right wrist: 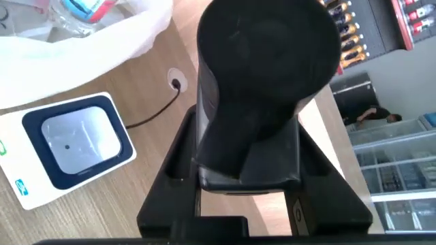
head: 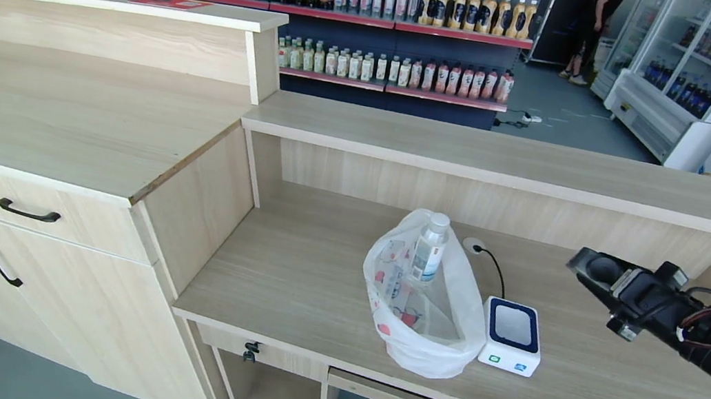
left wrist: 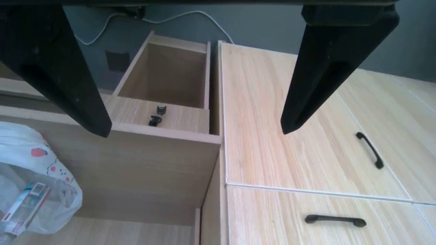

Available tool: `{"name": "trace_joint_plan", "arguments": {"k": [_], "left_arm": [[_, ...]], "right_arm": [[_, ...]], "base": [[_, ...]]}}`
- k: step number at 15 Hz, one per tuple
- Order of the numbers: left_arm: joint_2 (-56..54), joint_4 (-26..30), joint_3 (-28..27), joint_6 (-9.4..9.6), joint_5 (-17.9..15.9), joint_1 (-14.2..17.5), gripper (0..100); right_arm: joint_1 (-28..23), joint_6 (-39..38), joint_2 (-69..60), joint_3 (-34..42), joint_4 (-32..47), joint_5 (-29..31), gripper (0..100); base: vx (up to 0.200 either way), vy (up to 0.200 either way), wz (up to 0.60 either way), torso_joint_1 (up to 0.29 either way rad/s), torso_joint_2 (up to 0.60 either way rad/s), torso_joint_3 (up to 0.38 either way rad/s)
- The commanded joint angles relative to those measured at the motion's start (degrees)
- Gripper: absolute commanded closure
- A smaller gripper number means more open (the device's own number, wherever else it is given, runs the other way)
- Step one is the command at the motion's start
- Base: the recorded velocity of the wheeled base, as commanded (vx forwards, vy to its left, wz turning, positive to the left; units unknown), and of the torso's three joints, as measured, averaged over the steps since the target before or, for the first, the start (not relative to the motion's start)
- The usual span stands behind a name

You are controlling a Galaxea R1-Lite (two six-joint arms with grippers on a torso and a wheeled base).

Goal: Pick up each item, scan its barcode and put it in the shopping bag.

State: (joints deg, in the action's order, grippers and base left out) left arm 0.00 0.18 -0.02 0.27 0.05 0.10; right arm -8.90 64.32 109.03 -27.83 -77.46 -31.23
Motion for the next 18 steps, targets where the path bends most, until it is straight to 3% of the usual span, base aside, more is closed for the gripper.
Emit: {"name": "trace_joint_plan", "arguments": {"k": [1,6,18], "left_arm": [[0.09,-0.01,0.02,0.0,-0.05,-0.01,0],[0.09,-0.01,0.02,0.0,-0.05,-0.01,0],[0.09,-0.01,0.02,0.0,0.04,-0.01,0]], "right_arm": [[-0.24,1.51,8.21,0.06,-3.49,-3.75,100],[-2.26,9.6,12.7,-0.65,-3.58,-9.46,100],[-1.82,13.55,20.34,-4.07,-9.29,-14.56,100]], "base": [[0.0,0.0,0.0,0.0,0.0,0.0],[0.0,0.0,0.0,0.0,0.0,0.0],[0.0,0.0,0.0,0.0,0.0,0.0]]}}
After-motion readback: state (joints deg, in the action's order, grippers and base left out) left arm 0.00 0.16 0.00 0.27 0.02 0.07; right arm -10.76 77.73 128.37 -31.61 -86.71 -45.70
